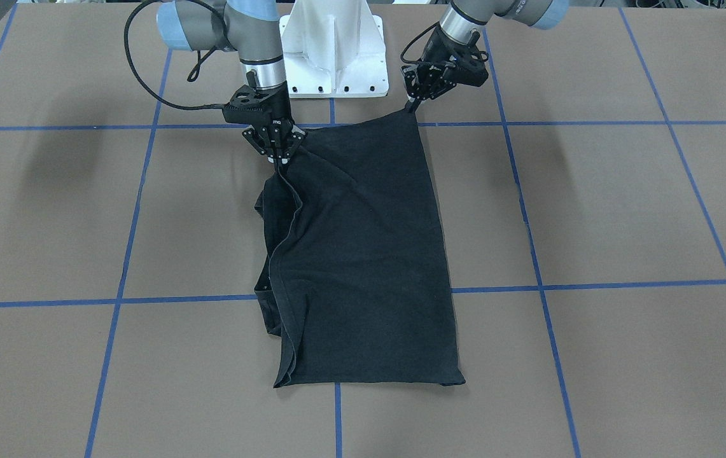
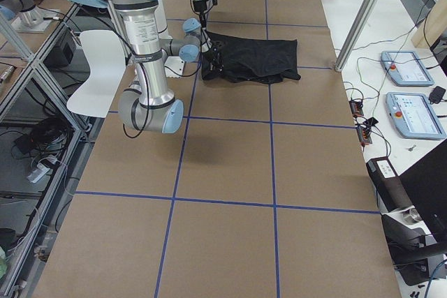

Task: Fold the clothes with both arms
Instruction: 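Lift the near half with both grippers and fold it toward the far edge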

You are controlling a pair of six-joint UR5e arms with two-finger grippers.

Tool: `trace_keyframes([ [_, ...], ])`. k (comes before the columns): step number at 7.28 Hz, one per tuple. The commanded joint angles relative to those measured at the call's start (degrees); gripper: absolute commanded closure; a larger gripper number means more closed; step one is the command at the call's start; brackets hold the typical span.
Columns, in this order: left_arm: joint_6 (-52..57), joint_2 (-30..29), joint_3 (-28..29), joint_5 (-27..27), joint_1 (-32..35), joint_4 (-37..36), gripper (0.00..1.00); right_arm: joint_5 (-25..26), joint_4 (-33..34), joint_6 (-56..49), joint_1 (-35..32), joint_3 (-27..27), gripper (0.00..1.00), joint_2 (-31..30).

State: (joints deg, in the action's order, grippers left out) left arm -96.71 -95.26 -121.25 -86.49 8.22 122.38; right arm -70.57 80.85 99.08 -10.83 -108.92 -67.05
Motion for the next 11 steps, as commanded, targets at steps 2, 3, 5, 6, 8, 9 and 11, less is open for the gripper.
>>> trace_keyframes([
  [2,-1.0,0.8,-7.0,-0.1,-0.1,-0.1,1.00,0.2,8.0,0.6,3.6,-13.6,1.00,-5.6],
  [3,-1.5,1.3,-9.3,-0.2,-0.2,-0.1,1.00,0.2,12.3,0.9,5.5,-18.8,1.00,-5.7],
  [5,-1.9,-1.0,-10.1,-2.4,-0.1,-2.9,1.00,0.3,15.3,1.8,6.1,-21.4,1.00,-4.6],
  [6,-1.2,-3.1,-9.6,-3.6,2.7,-5.5,1.00,0.3,15.3,1.7,4.7,-20.9,1.00,-4.1],
  [8,3.2,-8.6,-6.1,-5.9,9.6,-8.7,1.00,0.4,15.3,1.7,1.9,-18.6,1.00,-2.5],
  [9,5.0,-13.0,-2.8,-8.0,13.4,-11.2,1.00,0.4,15.2,1.7,0.6,-15.9,1.00,-1.1],
  [11,10.5,-18.7,4.8,-8.8,20.3,-12.9,1.00,0.2,15.2,1.3,-3.2,-10.2,1.00,3.2],
])
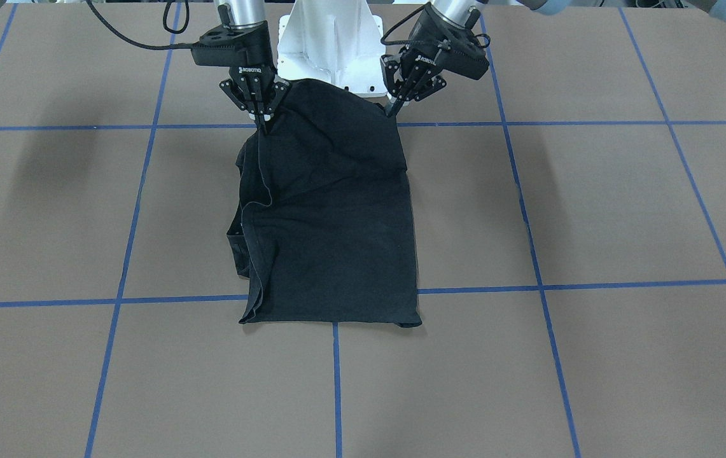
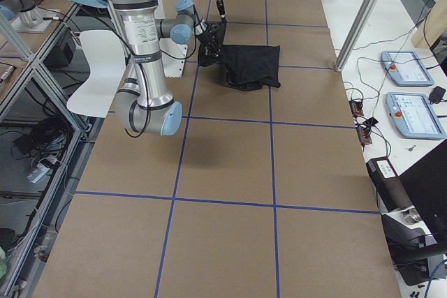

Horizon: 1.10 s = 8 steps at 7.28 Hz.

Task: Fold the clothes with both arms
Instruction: 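Lift the near half with both grippers and fold it toward the far edge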

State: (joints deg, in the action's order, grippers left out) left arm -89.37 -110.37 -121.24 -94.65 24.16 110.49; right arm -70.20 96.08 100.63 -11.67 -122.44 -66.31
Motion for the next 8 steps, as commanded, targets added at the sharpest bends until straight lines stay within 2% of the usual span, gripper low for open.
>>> trace_keyframes([
  [1,4.8,-6.5,9.4,-0.6,6.5,-1.0,1.00,-0.5,-0.1,-0.4,-4.2,6.4,1.00,4.5],
  [2,6.4,-8.5,13.0,-0.7,8.3,-1.0,1.00,-0.6,-0.2,-0.5,-5.8,9.6,1.00,6.2],
  [5,9.4,-14.9,23.3,-0.6,12.7,-0.4,1.00,-1.1,-0.2,-3.0,-10.2,14.3,1.00,7.2],
  [6,10.2,-16.5,26.8,-0.4,13.5,0.1,1.00,-1.7,-0.2,-3.2,-11.2,17.2,1.00,9.8],
  [8,10.4,-18.3,32.7,-0.2,13.5,1.8,1.00,-2.0,-0.2,-3.2,-12.3,26.9,1.00,17.1],
])
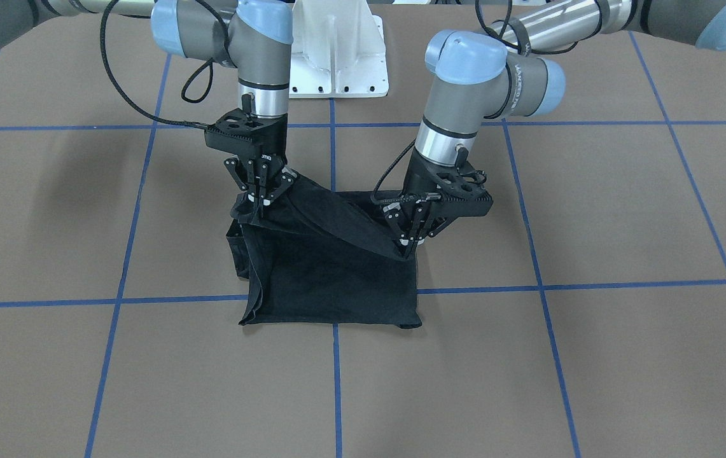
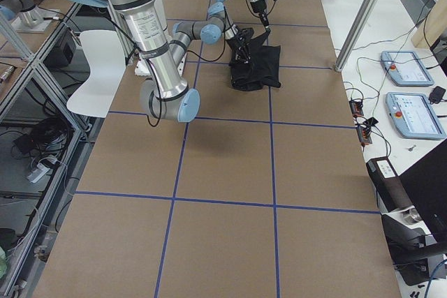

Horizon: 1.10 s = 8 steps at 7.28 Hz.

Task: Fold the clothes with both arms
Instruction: 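Lay the folded half onto the far half with both grippers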

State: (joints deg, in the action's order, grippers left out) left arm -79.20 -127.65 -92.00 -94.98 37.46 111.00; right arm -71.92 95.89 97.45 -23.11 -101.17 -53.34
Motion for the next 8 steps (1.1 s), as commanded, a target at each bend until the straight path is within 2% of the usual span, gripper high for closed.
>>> trace_keyframes([
  [1,0.2,-1.6,6.8,0.3,0.1,3.5,1.00,-0.4,-0.2,-0.2,-1.8,7.6,1.00,4.8],
  [3,0.4,-3.8,13.0,0.5,0.1,5.9,1.00,-0.9,-5.4,-1.4,-3.3,12.2,1.00,4.8],
  [4,2.7,-4.0,14.0,0.5,0.4,7.1,1.00,-0.9,-7.9,-2.1,-4.0,14.6,1.00,4.8],
  [6,3.2,-4.4,14.6,0.4,1.9,7.2,1.00,-0.9,-8.3,-3.0,-4.4,15.4,1.00,4.8],
  [8,4.4,-6.4,18.5,0.5,1.9,8.6,1.00,-1.0,-8.5,-3.1,-4.6,16.6,1.00,5.4],
])
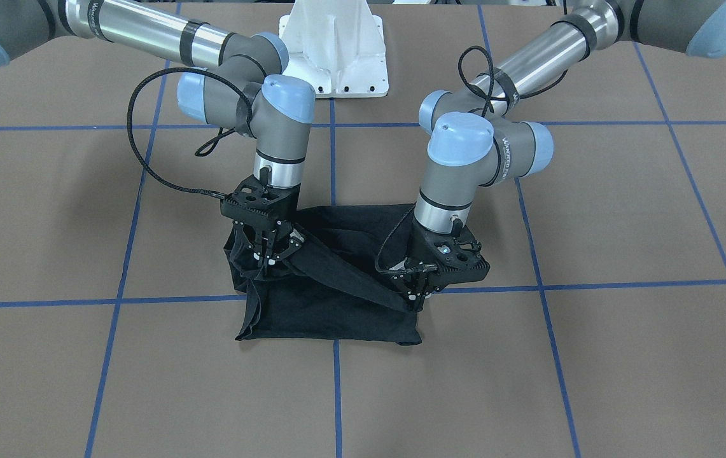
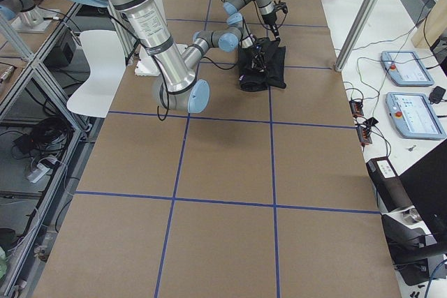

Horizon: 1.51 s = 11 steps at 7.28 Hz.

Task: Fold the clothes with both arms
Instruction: 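Lay the folded half onto the far half with both grippers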

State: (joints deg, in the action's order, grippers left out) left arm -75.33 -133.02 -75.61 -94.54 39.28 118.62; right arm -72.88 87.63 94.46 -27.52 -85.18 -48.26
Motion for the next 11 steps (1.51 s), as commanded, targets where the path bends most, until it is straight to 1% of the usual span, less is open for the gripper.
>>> trace_keyframes([
  [1,0.5,-1.4,3.0,0.1,0.1,1.7,1.00,-0.4,-0.3,-0.2,-0.2,0.6,1.00,0.4],
  [2,0.5,-1.9,3.5,0.0,0.4,1.7,1.00,-1.7,-0.3,-0.2,-0.9,0.7,0.66,0.7],
  [3,0.7,-2.3,3.8,0.0,0.5,1.7,0.79,-4.0,-0.3,-1.5,-2.3,0.8,0.17,0.8],
  [4,1.0,-2.3,3.8,0.0,0.6,1.7,0.01,-8.0,-0.2,-7.0,-4.4,0.8,0.01,2.6],
  [5,3.2,-3.0,3.4,-0.6,1.6,1.7,0.00,-15.5,0.3,-8.8,-7.0,0.6,0.00,3.8],
  [6,8.5,-3.2,1.8,-3.0,3.2,1.3,0.00,-19.1,0.3,-9.9,-8.4,-0.1,0.00,4.4],
  [7,13.1,-2.6,0.0,-7.2,5.3,1.2,0.00,-19.2,0.4,-9.9,-7.9,-0.3,0.00,5.7],
  [9,21.5,2.0,-2.4,-8.7,7.4,1.6,0.00,-16.5,3.3,-9.9,-4.0,-0.5,0.00,7.5],
  [10,21.7,2.8,-2.9,-9.3,7.6,1.8,0.00,-12.8,6.8,-10.2,-1.5,-0.9,0.00,7.4],
  [11,21.6,2.9,-2.9,-9.3,7.6,1.8,0.00,-11.2,10.3,-15.5,0.2,-2.4,0.02,7.2],
])
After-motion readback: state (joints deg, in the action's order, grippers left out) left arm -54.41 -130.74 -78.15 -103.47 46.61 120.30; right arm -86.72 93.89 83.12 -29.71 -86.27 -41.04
